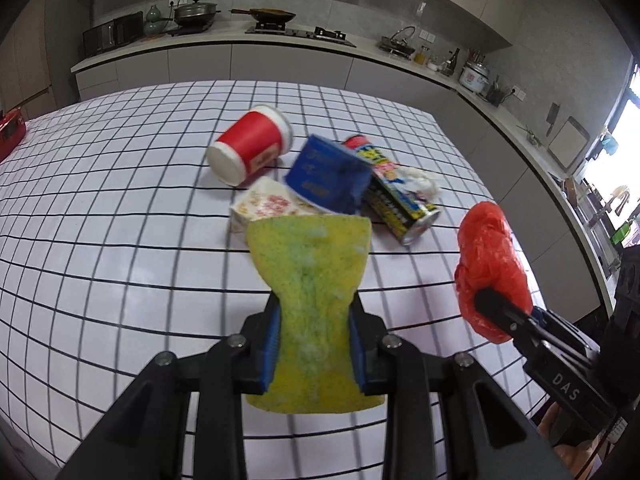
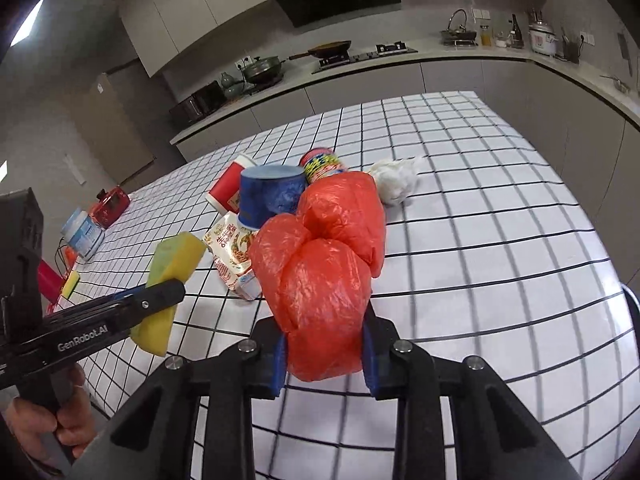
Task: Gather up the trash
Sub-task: 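Carry the sponge and red plastic bag over the black bucket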
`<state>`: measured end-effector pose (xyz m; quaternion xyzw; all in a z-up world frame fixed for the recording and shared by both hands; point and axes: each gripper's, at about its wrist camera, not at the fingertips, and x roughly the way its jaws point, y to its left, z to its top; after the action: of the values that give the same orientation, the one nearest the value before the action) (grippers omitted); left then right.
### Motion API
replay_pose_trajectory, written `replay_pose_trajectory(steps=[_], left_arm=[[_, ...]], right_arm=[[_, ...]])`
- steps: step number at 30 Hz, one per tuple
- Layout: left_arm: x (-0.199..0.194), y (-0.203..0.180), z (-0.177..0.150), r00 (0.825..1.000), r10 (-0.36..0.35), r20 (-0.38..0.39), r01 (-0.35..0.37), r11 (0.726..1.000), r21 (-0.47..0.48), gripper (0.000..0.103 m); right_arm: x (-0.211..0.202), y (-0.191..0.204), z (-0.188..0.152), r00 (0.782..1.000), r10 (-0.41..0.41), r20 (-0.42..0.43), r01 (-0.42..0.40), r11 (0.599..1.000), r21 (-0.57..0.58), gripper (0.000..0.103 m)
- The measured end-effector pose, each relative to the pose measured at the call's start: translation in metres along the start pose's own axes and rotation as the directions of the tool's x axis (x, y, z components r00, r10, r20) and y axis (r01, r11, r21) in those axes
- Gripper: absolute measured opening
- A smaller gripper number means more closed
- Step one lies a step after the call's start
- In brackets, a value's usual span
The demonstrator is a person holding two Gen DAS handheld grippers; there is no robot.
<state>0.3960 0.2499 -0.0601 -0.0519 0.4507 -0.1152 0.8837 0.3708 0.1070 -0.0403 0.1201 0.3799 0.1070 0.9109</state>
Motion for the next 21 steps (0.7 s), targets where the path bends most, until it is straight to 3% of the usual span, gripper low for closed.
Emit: replay_pose_trajectory(steps=[5, 11, 16, 21], left_arm=[[0.001, -0.053, -0.002, 0.999, -0.040, 0.015, 0.040, 0.999, 0.033, 0.031], [0.022, -0.110, 0.006, 0.990, -0.139, -0.029, 0.142, 0.983, 0.121, 0.031], [0.044, -0.157, 0.008, 0.970, -0.230, -0.076, 0.240, 0.951, 0.194, 0.031], [0.058, -0.201, -0.002, 0.960, -0.252, -0.125, 0.275, 0.934, 0.228, 0.031]], right_arm=[[-0.035, -0.042, 0.000, 0.999, -0.028, 0.034, 0.027, 1.000, 0.008, 0.032], [-0.071, -0.093, -0.005, 0.991, -0.113, 0.078, 0.105, 0.990, 0.097, 0.032], [-0.101, -0.143, -0.017, 0.966, -0.245, 0.080, 0.225, 0.953, 0.201, 0.032], [-0.128, -0.195, -0.030, 0.936, -0.346, 0.060, 0.317, 0.906, 0.281, 0.032]])
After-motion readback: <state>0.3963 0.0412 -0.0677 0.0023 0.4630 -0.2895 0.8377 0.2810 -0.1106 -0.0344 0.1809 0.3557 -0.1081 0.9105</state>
